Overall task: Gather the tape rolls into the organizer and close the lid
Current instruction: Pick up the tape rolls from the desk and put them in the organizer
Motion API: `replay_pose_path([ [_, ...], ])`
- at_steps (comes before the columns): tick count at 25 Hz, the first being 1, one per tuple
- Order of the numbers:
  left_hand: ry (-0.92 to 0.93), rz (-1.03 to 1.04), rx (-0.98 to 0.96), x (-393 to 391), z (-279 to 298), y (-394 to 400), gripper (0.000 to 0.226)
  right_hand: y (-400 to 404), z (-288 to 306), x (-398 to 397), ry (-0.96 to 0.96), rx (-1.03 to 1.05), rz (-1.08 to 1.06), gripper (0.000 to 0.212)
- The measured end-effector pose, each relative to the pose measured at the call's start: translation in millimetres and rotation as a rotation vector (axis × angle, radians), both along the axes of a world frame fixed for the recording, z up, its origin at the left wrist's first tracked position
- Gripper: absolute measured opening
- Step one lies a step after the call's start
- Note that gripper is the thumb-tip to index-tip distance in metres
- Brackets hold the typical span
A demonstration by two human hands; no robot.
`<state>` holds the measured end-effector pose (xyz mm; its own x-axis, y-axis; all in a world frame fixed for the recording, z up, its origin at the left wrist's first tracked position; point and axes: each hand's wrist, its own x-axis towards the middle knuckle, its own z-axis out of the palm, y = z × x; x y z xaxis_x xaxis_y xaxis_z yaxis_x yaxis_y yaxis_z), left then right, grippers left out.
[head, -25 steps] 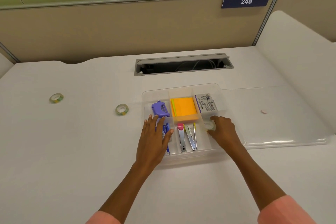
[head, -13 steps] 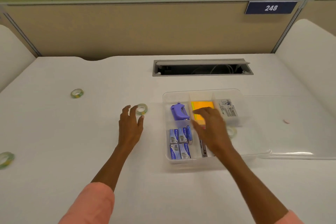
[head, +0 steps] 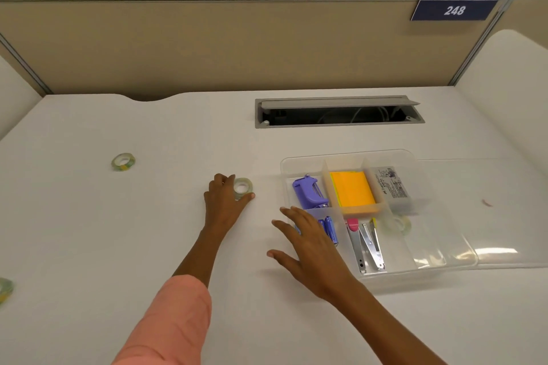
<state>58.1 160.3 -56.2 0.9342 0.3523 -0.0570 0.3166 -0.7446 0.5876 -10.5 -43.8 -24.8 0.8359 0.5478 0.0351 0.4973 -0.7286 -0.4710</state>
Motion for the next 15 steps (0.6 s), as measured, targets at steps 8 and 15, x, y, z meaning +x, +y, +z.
replay_pose_path([
  [8, -0.062, 0.086, -0.063, -15, 6, -20, 0.063, -1, 1, 1, 0.021, 0.058, -0.033, 0.053],
  [15, -0.312, 0.005, -0.237, -40, 54, -75, 0.052, -64, 25, 15, -0.067, 0.257, -0.201, 0.039],
])
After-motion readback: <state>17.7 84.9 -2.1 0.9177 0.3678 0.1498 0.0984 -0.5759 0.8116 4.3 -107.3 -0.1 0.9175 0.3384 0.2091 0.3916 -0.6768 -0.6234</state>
